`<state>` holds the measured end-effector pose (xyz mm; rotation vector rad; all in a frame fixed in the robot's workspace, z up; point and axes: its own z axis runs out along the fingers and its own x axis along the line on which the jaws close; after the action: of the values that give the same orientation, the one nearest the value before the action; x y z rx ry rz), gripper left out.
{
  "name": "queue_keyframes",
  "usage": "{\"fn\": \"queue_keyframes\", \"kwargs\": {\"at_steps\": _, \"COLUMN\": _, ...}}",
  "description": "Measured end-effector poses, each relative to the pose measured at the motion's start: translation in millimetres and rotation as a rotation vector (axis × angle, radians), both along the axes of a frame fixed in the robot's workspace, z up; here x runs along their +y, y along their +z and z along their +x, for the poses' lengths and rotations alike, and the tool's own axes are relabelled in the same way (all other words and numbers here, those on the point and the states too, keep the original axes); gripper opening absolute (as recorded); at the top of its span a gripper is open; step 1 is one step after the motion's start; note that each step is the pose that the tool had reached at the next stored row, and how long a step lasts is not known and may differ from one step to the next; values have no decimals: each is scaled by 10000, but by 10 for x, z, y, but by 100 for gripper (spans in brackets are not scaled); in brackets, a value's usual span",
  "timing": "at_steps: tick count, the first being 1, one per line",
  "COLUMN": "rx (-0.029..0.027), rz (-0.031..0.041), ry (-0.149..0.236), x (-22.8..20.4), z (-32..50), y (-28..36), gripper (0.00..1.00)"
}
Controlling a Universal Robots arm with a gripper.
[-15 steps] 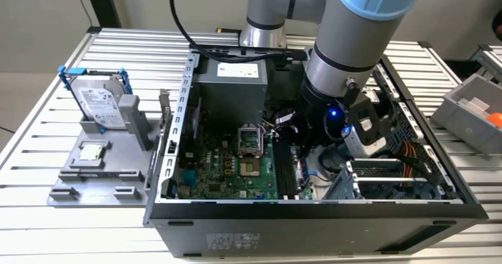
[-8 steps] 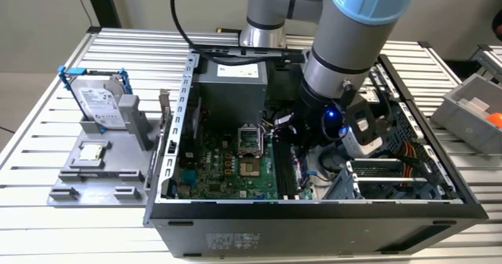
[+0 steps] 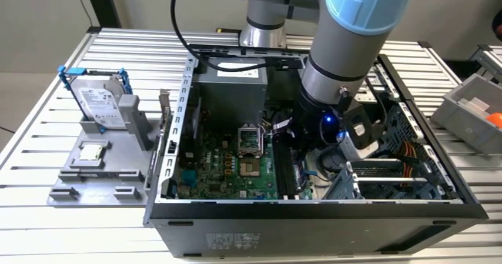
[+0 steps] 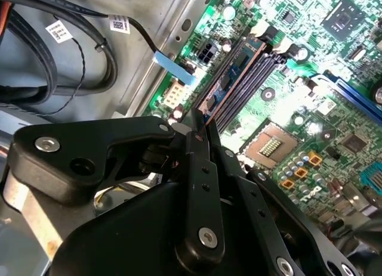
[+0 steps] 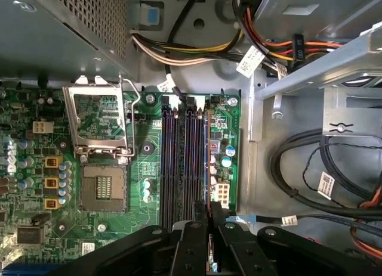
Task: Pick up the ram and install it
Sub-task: 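Insert the ram into the slot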
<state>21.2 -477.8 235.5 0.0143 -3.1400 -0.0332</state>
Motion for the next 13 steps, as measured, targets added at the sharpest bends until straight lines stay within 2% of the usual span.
{"fn": "queue_keyframes", "kwargs": {"at_steps": 8, "rx": 0, "rz": -10, "ry": 36, "x": 17, "z": -1, "y": -93, "gripper": 0}}
{"fn": "queue_keyframes", "kwargs": {"at_steps": 13, "rx": 0, "rz": -10, "ry": 74, "x": 17, "z": -2, "y": -106, "gripper": 0}}
